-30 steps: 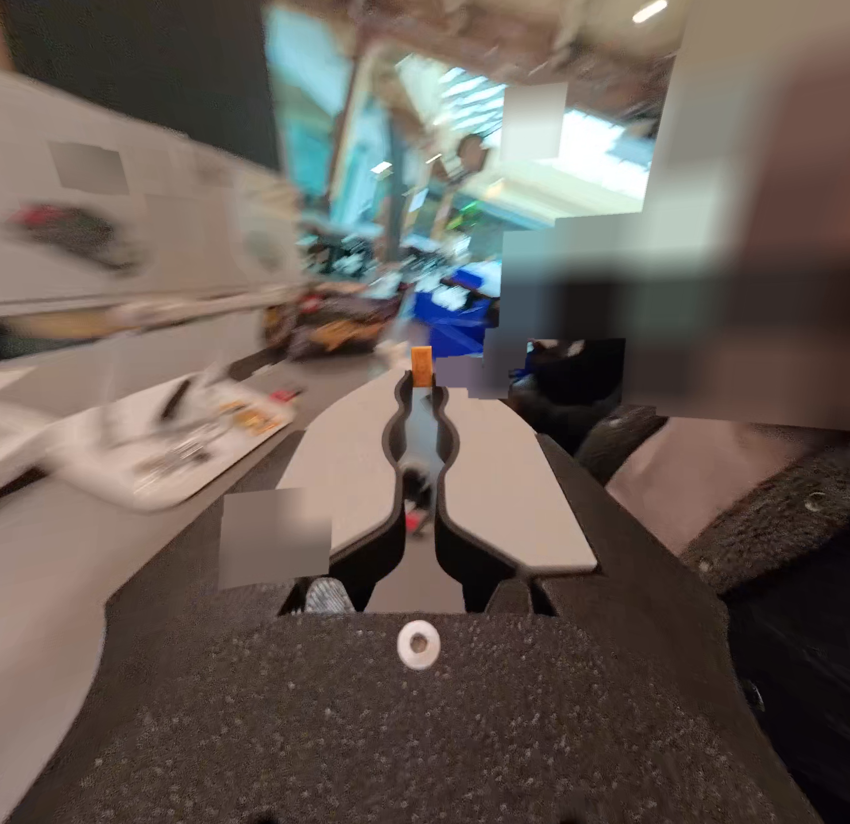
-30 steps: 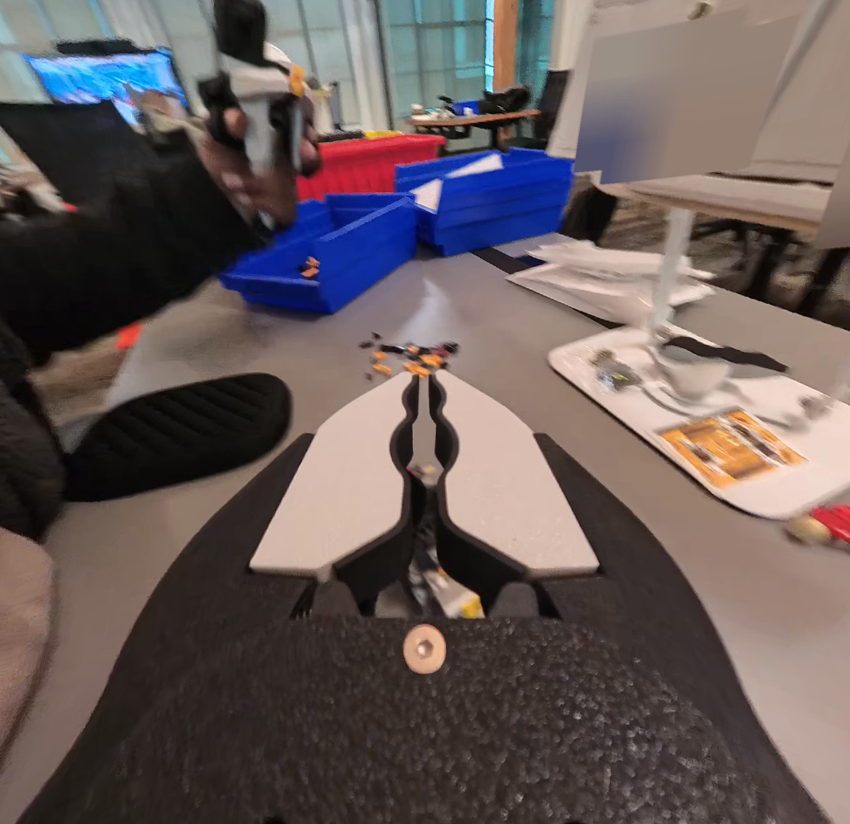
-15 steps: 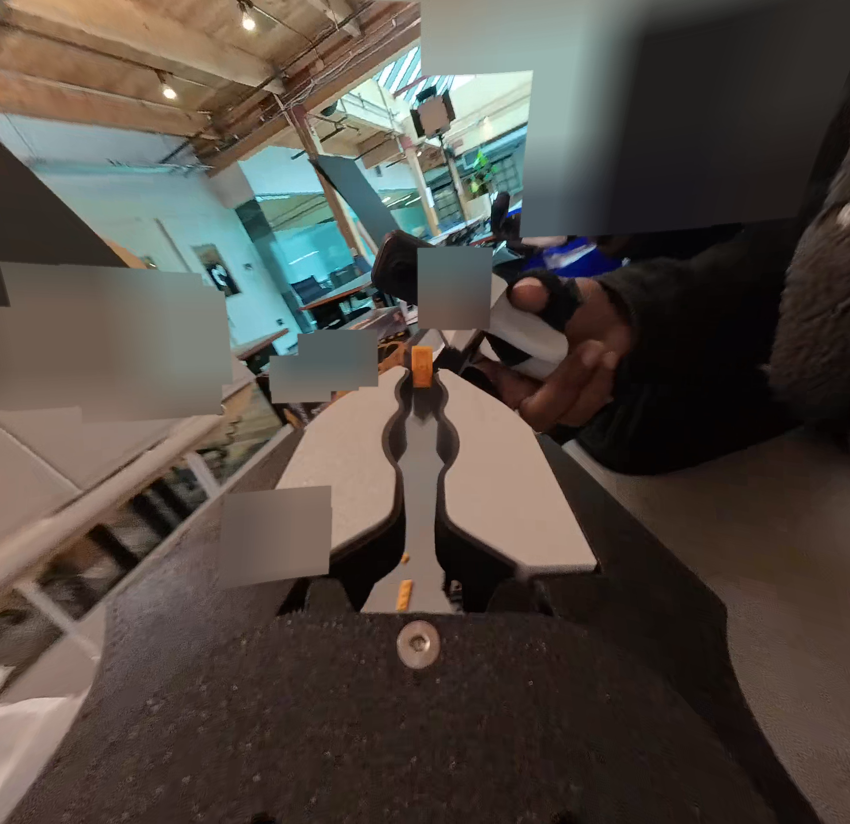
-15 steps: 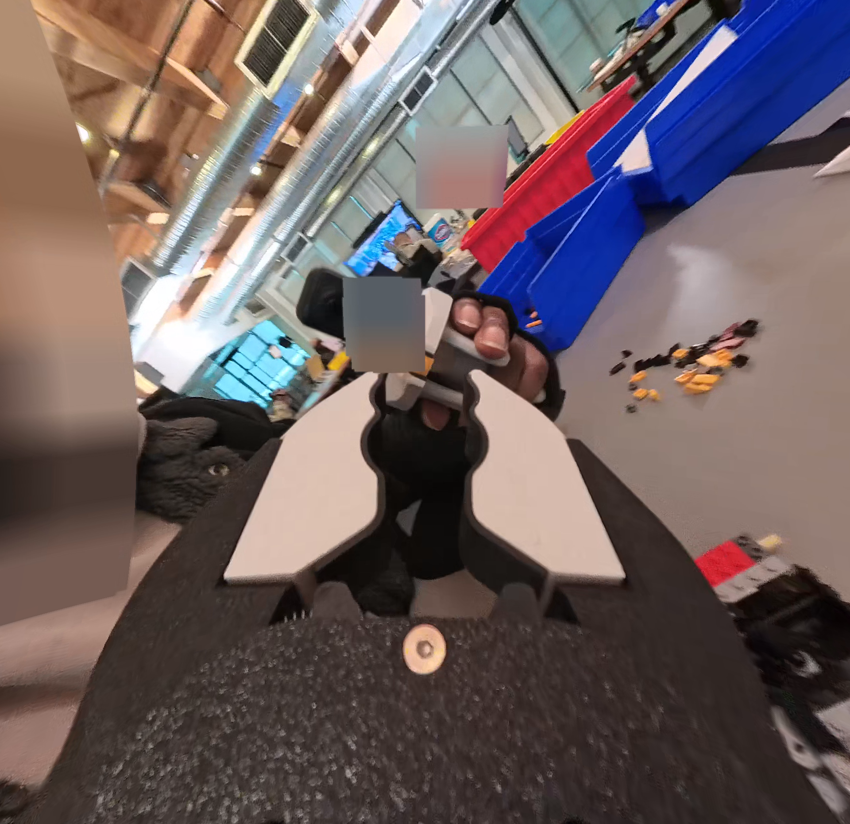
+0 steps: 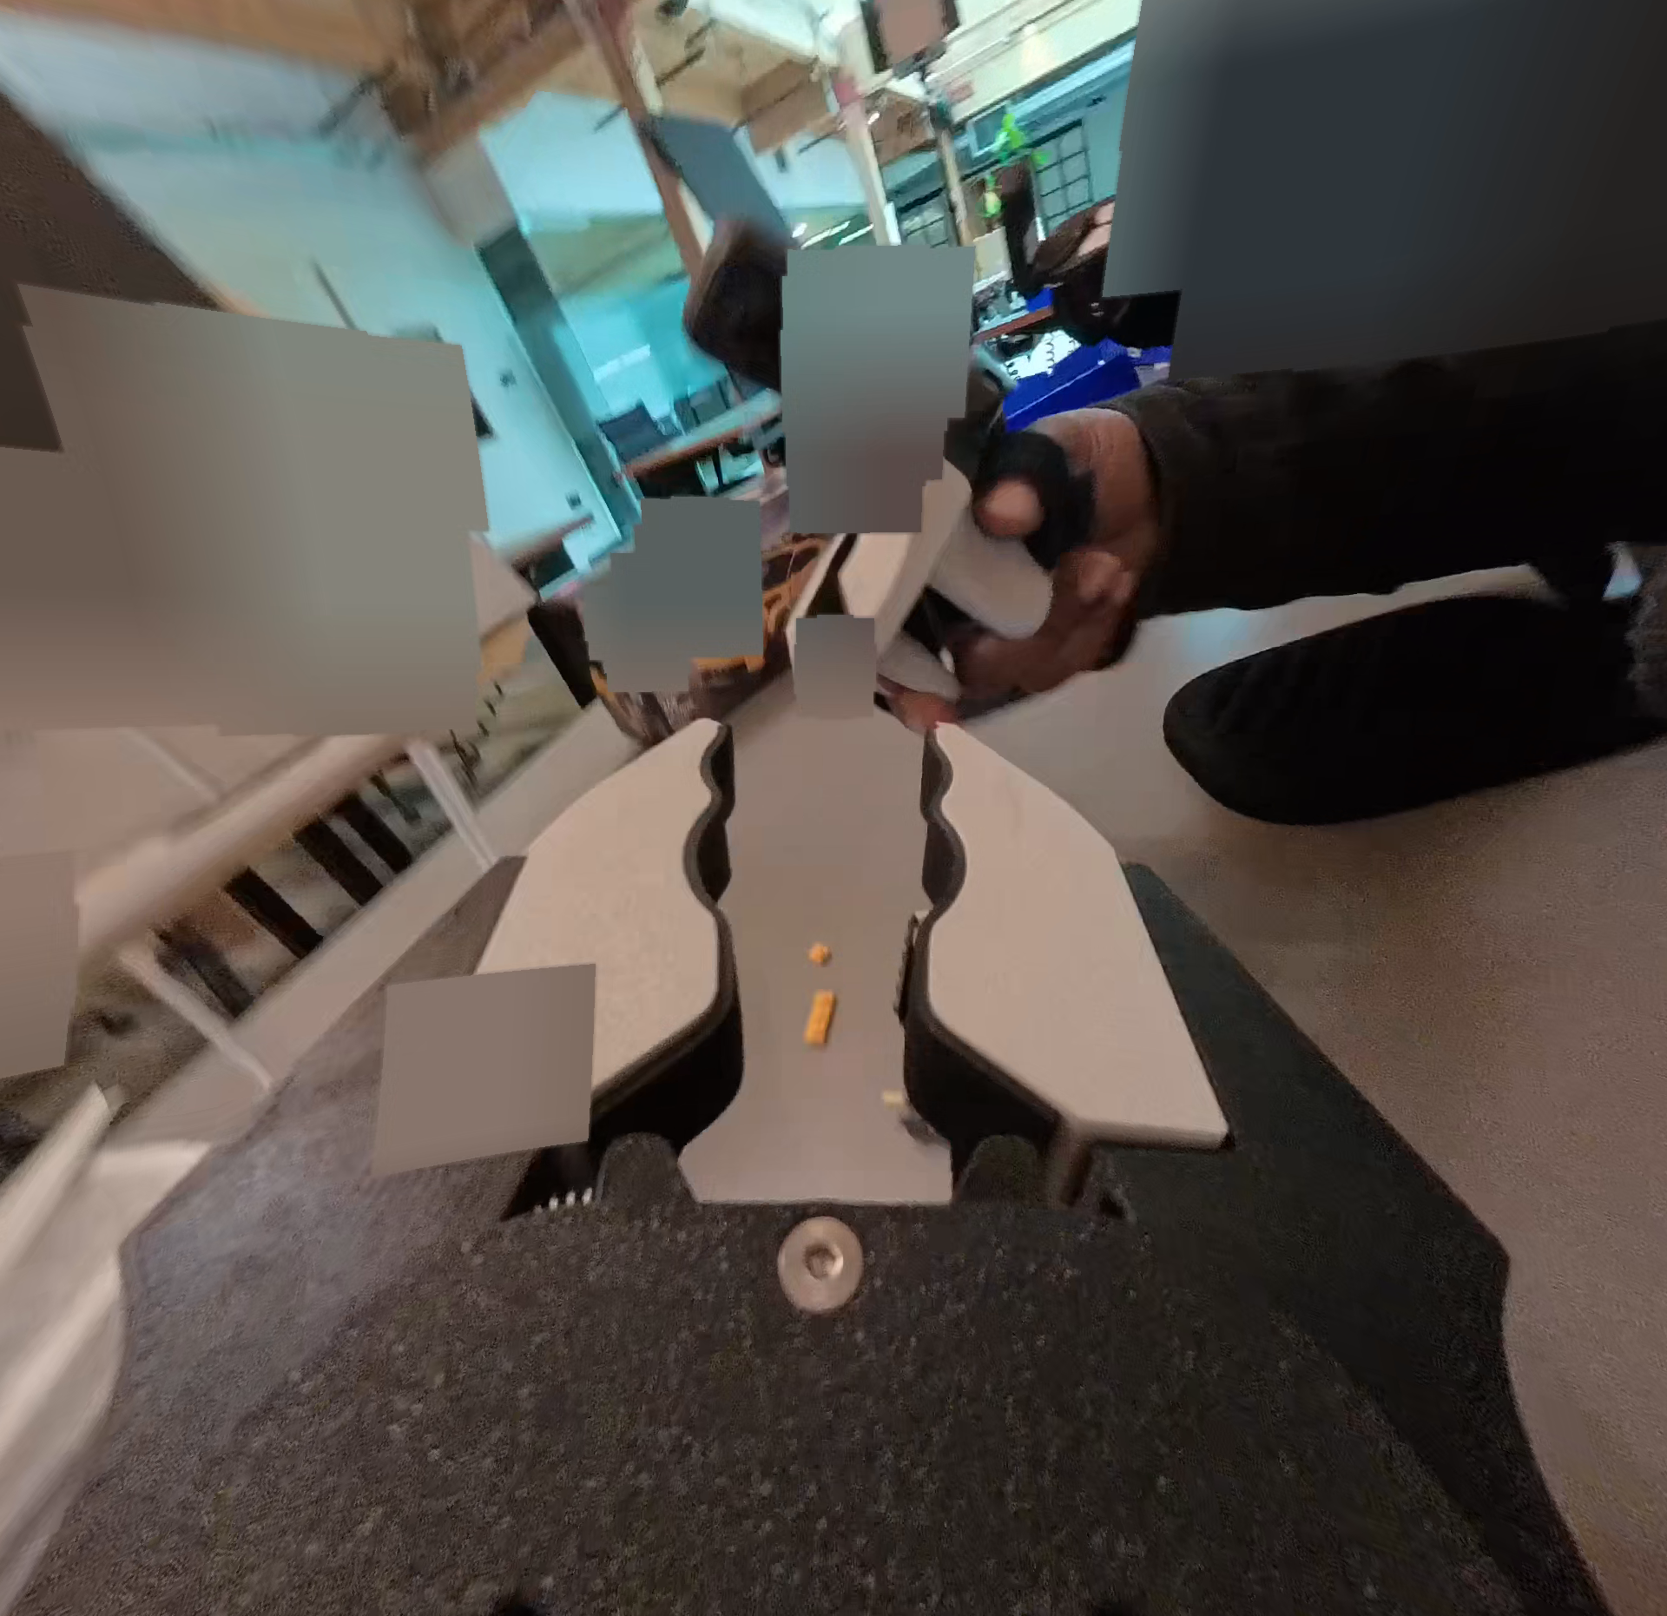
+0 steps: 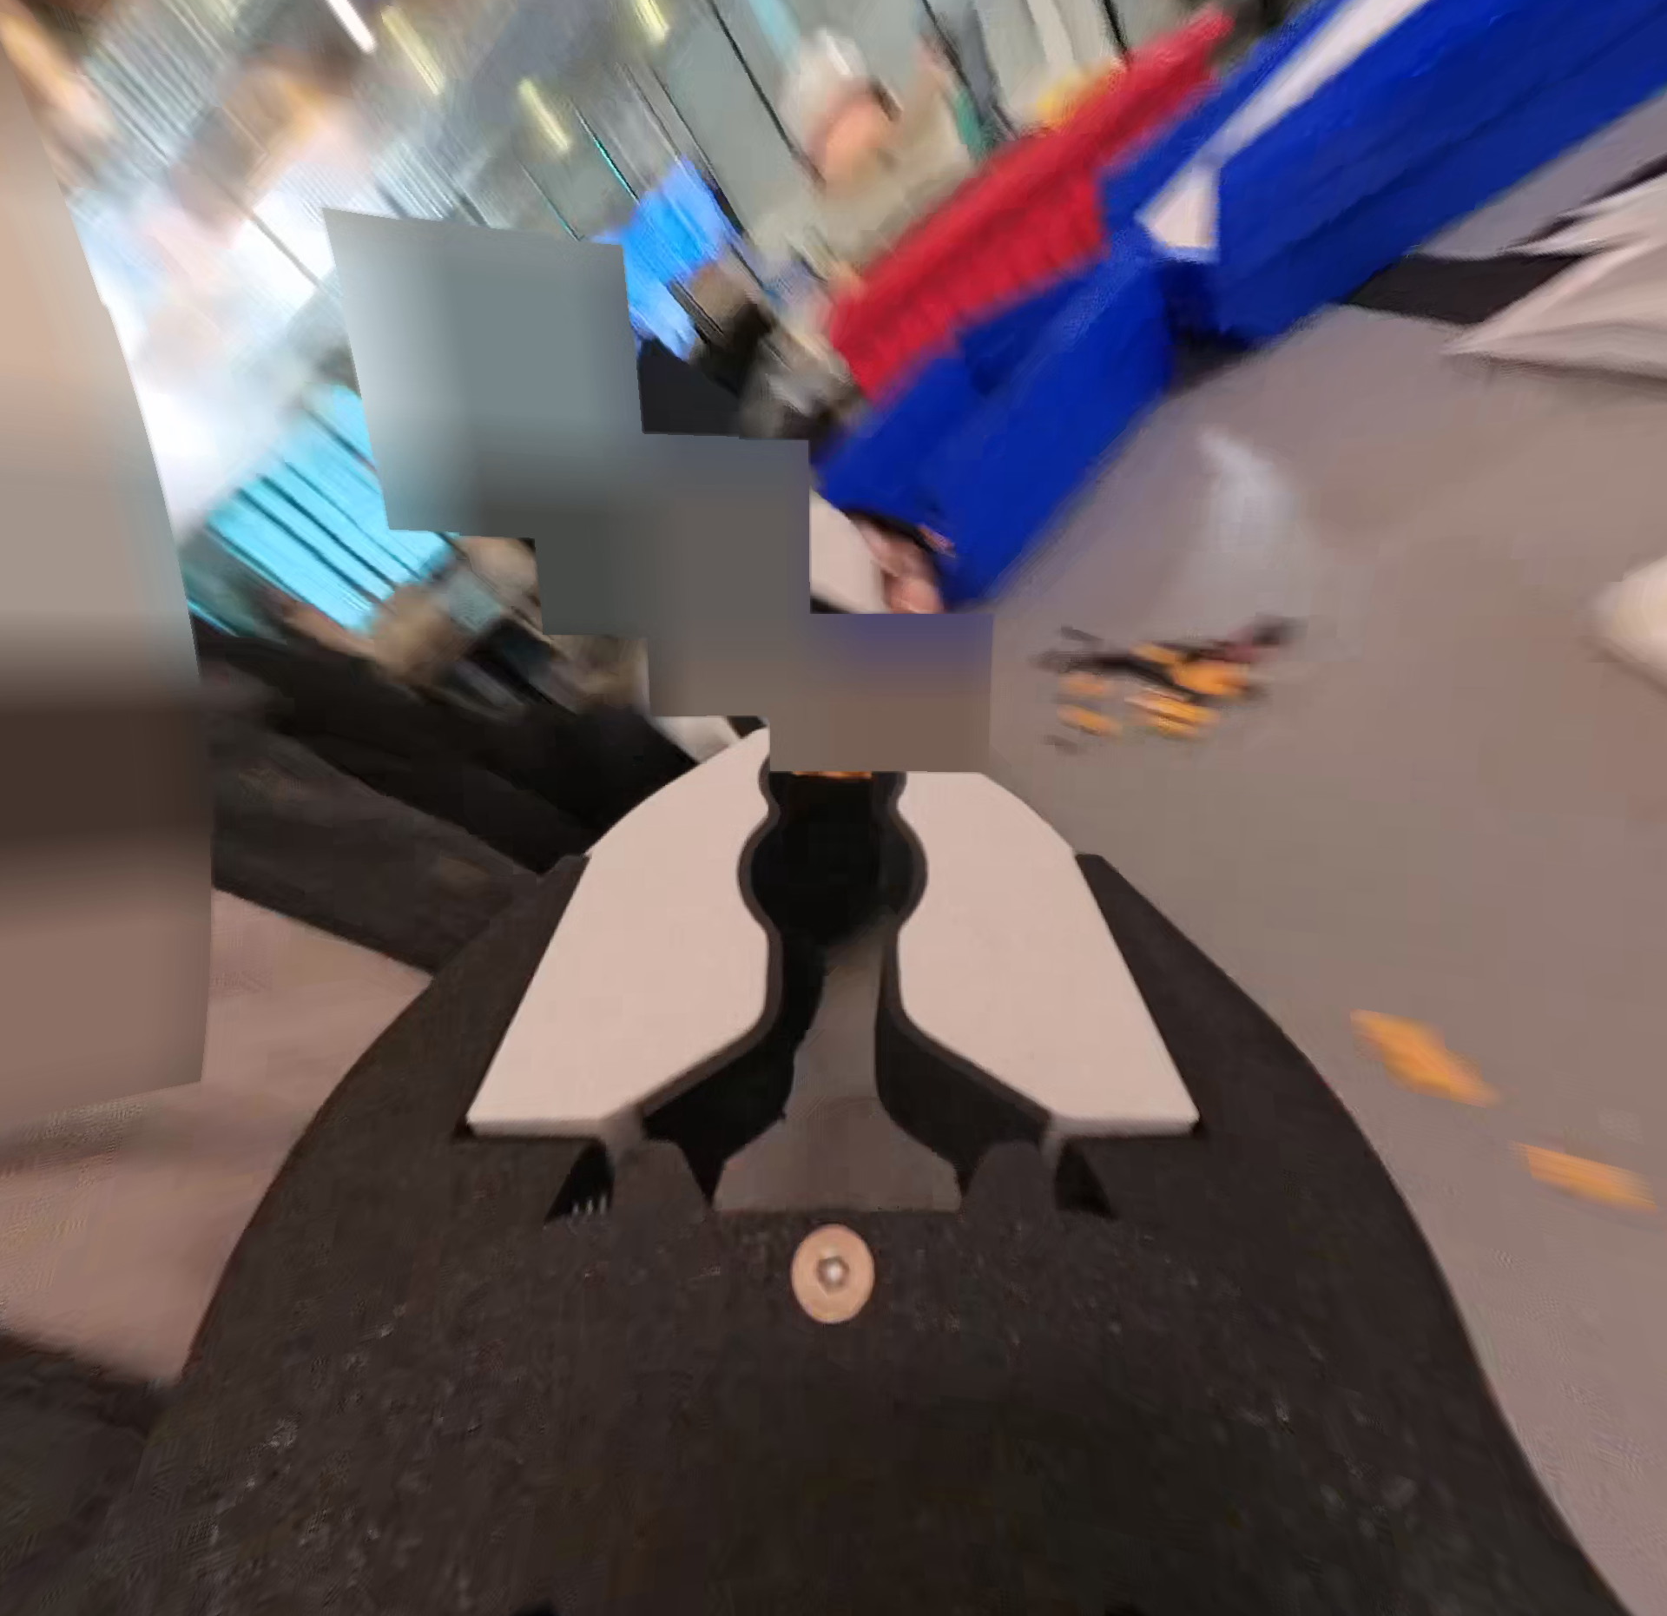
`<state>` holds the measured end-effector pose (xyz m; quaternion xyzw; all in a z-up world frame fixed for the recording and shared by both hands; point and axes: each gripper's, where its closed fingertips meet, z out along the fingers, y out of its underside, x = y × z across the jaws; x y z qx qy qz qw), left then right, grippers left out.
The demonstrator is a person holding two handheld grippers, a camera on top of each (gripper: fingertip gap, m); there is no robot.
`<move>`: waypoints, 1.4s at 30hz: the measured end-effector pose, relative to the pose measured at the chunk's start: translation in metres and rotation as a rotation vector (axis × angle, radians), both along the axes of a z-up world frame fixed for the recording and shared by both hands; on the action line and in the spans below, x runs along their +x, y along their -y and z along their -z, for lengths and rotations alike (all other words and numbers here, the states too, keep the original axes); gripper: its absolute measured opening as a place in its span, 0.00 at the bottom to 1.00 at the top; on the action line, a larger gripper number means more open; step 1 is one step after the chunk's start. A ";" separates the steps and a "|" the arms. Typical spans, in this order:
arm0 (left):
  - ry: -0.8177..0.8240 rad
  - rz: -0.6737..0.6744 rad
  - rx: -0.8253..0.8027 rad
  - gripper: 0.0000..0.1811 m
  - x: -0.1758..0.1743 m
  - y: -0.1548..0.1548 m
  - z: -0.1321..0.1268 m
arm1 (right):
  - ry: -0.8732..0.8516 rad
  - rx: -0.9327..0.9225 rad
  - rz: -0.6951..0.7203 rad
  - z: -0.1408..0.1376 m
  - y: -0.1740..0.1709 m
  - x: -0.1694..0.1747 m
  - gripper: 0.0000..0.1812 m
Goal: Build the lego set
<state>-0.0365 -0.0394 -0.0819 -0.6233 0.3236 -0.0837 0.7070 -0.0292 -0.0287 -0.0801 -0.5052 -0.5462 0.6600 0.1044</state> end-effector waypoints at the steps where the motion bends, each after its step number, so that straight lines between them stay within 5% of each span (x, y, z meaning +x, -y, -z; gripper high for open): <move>1: 0.050 -0.012 -0.047 0.20 -0.009 -0.001 0.003 | 0.053 0.264 0.026 0.021 -0.022 -0.002 0.09; 4: 0.155 -0.070 -0.105 0.11 -0.034 0.000 0.010 | 0.222 1.017 -0.030 0.090 -0.097 0.001 0.09; 6: 0.181 -0.119 -0.148 0.09 -0.047 -0.001 0.019 | 0.302 1.205 -0.193 0.128 -0.117 0.009 0.09; 10: 0.213 -0.170 -0.211 0.07 -0.064 -0.004 0.036 | 0.348 1.173 -0.344 0.160 -0.123 0.013 0.09; 23: 0.235 -0.170 -0.274 0.08 -0.070 -0.008 0.054 | 0.408 1.107 -0.421 0.171 -0.119 0.010 0.13; 27: 0.241 -0.168 -0.282 0.07 -0.070 -0.008 0.055 | 0.313 1.040 -0.288 0.144 -0.117 0.002 0.13; 34: 0.246 -0.182 -0.309 0.02 -0.072 -0.009 0.059 | -0.012 0.799 0.263 0.057 -0.111 -0.012 0.16; 42: 0.267 -0.233 -0.331 0.00 -0.080 -0.012 0.063 | -0.042 0.641 0.655 0.046 -0.104 0.021 0.03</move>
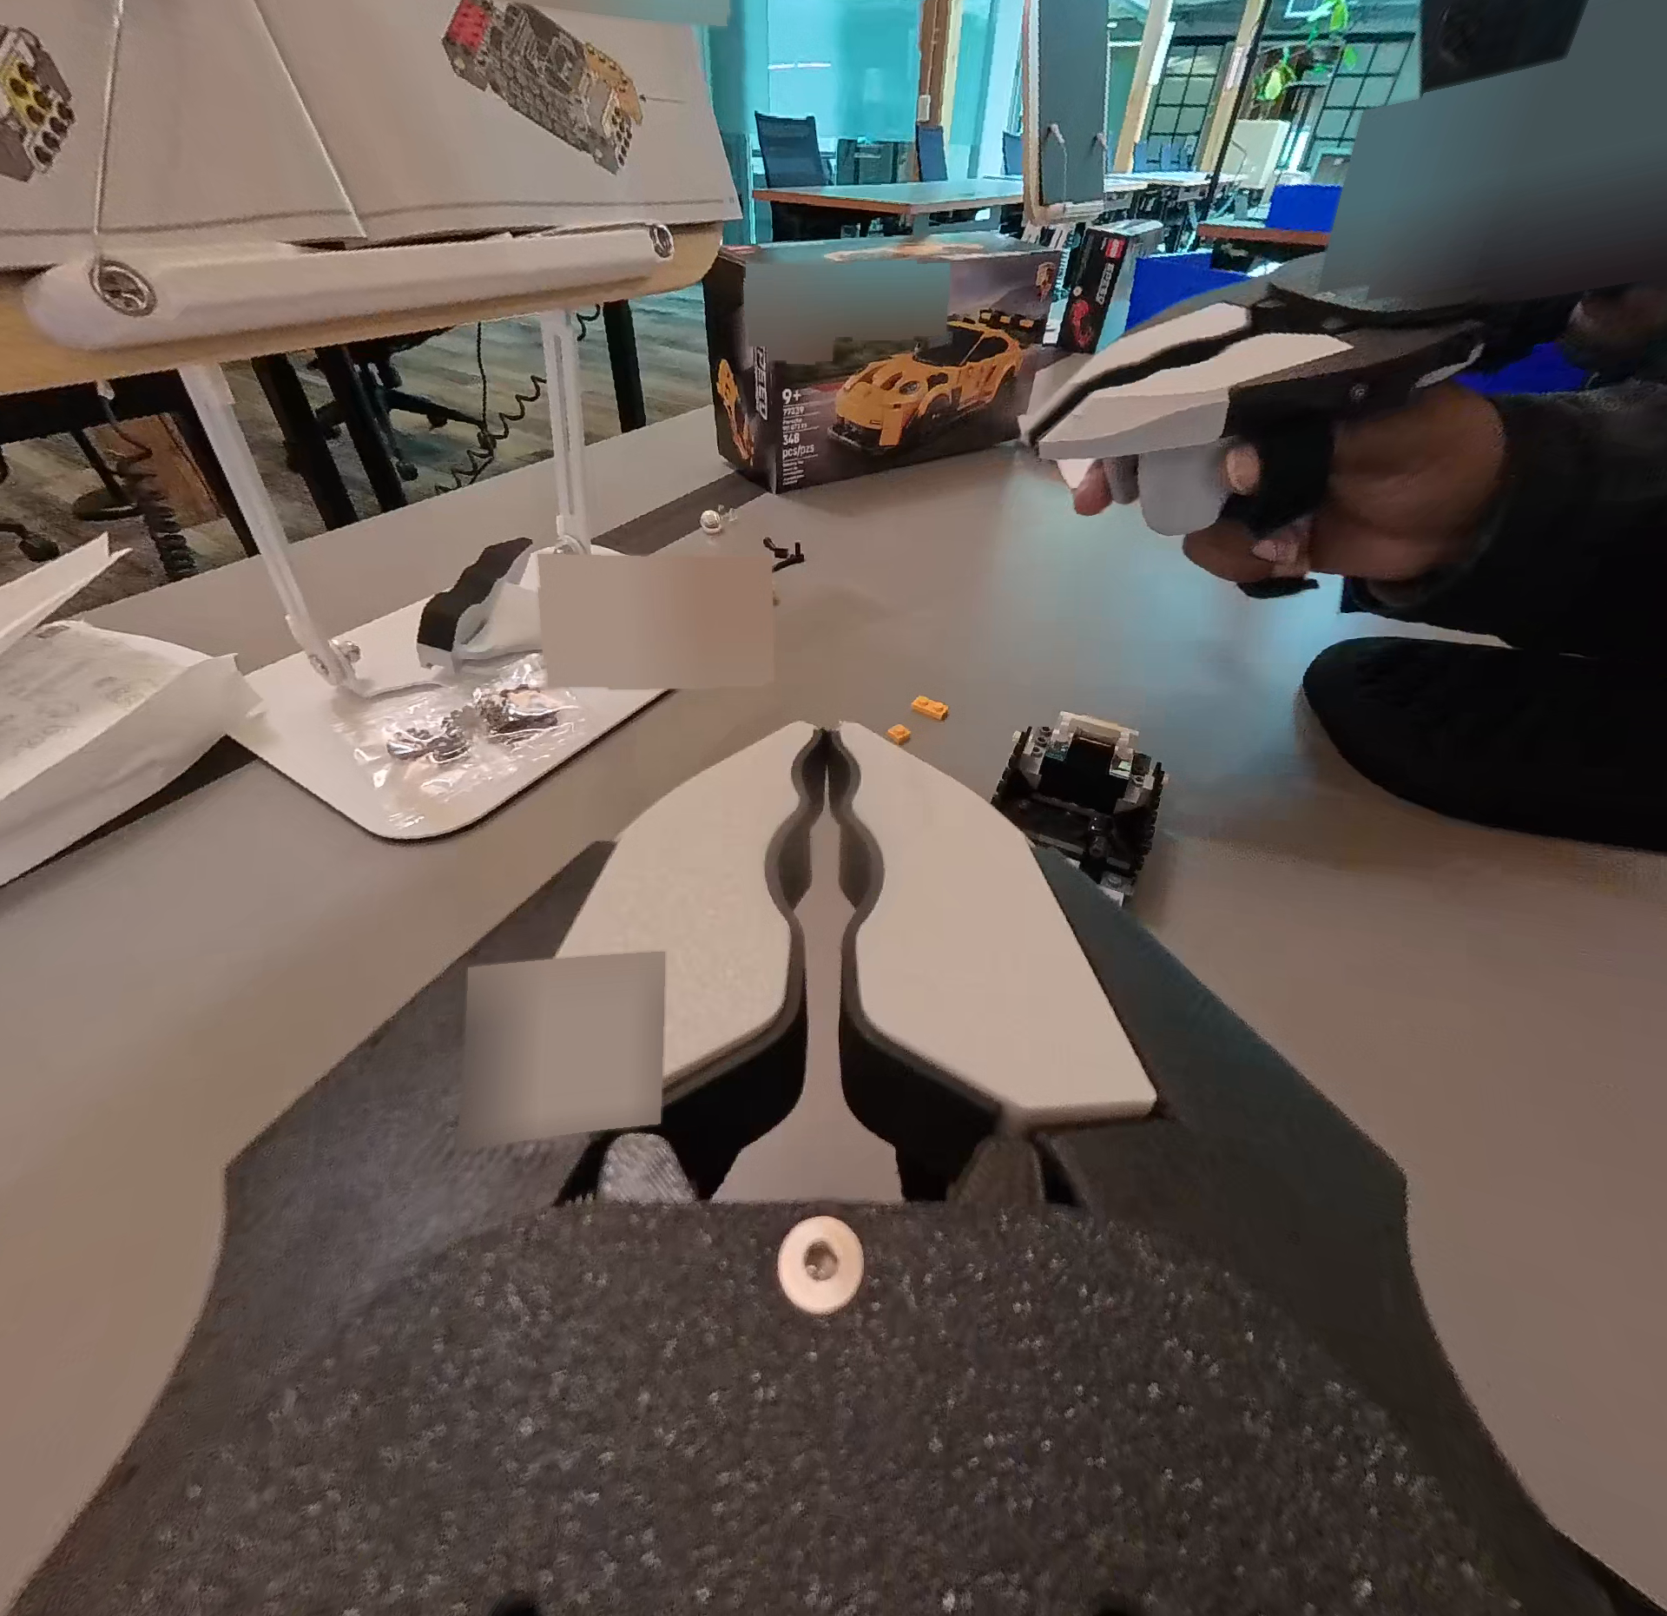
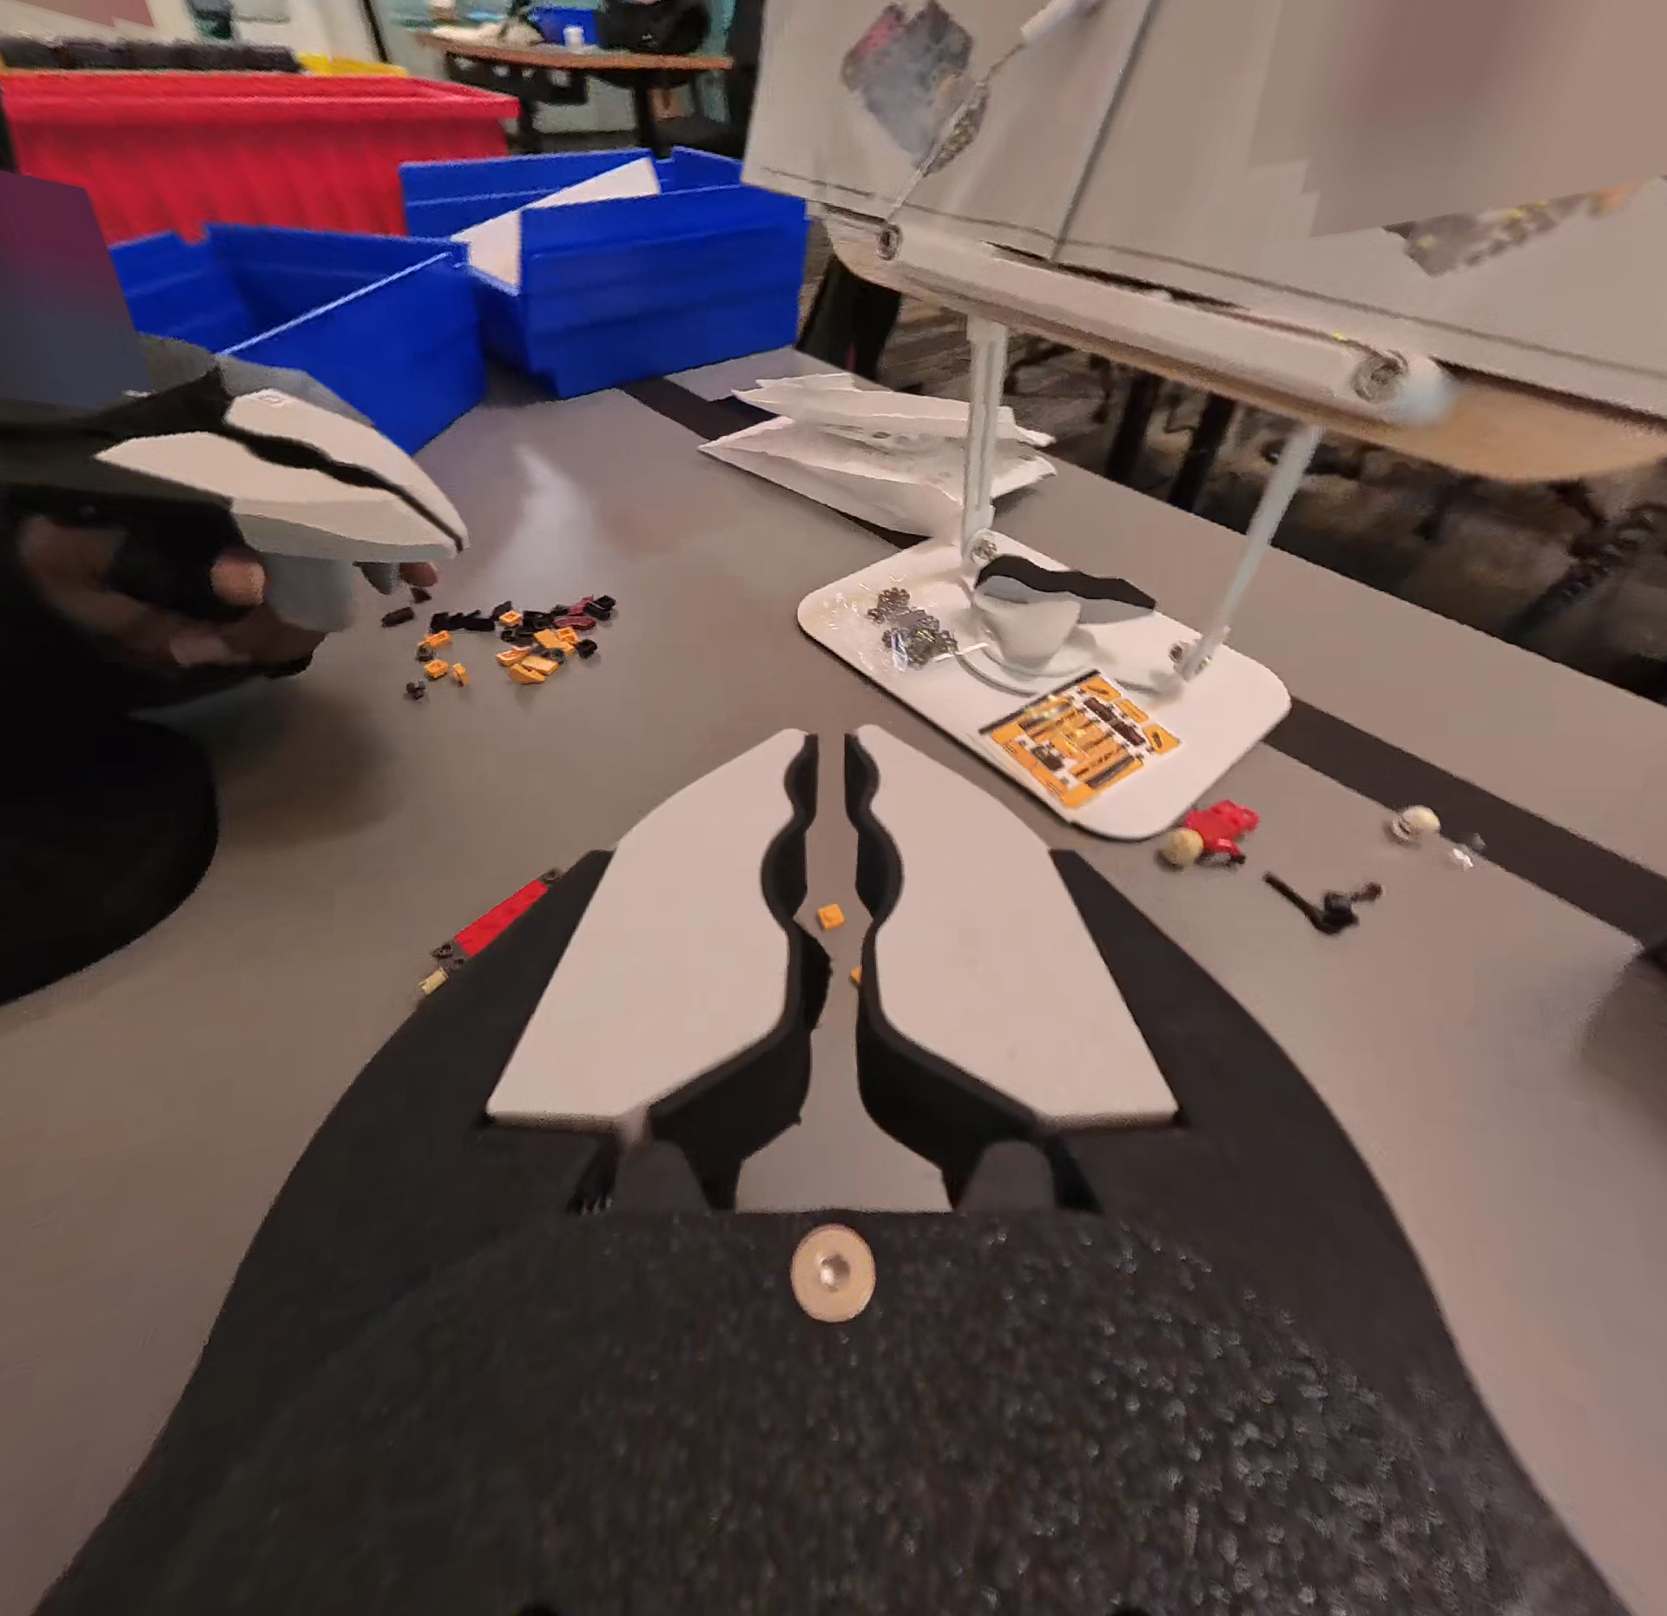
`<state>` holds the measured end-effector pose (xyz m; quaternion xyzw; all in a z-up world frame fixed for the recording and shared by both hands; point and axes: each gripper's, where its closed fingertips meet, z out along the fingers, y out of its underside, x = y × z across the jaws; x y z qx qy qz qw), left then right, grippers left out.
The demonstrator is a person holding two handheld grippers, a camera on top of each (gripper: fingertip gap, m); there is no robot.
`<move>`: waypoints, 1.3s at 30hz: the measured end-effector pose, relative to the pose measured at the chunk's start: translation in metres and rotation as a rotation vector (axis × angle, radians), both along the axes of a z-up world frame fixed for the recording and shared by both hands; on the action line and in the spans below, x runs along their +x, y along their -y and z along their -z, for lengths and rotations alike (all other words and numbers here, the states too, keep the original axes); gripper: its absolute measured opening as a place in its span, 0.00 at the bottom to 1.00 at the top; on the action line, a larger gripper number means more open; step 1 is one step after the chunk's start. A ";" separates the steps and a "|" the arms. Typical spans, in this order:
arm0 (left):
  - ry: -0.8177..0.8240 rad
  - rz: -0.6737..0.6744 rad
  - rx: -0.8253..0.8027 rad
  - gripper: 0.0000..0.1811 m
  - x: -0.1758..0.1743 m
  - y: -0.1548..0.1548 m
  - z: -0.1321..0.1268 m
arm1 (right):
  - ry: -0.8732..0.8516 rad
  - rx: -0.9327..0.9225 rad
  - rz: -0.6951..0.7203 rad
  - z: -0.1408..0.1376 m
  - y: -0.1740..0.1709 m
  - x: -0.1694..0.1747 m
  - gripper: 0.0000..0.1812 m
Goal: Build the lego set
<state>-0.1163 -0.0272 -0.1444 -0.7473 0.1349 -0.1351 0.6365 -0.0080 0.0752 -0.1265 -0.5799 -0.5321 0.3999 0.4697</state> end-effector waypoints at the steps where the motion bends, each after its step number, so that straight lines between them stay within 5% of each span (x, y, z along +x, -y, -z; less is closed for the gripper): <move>1: -0.006 -0.001 -0.002 0.00 0.000 0.000 0.001 | -0.006 -0.006 0.027 0.002 -0.001 0.003 0.01; 10: -0.011 -0.006 -0.019 0.00 0.001 -0.004 0.009 | -0.077 0.049 0.139 0.020 -0.023 0.015 0.00; 16: -0.036 -0.124 0.047 0.00 -0.018 0.004 -0.015 | -0.120 0.035 0.132 0.015 -0.023 0.018 0.00; 20: -0.049 -0.292 0.095 0.00 -0.053 0.034 -0.045 | -0.134 0.016 0.124 0.013 -0.022 0.018 0.00; 25: -0.152 -0.586 0.103 0.00 -0.131 0.110 -0.092 | -0.155 0.000 0.108 0.009 -0.019 0.019 0.00; 32: -0.339 -0.911 -0.248 0.09 -0.274 0.217 -0.117 | -0.172 -0.034 0.060 0.004 -0.011 0.019 0.00; 39: -0.298 -0.851 -0.792 0.10 -0.357 0.252 -0.043 | -0.140 -0.066 0.027 0.014 -0.005 0.013 0.00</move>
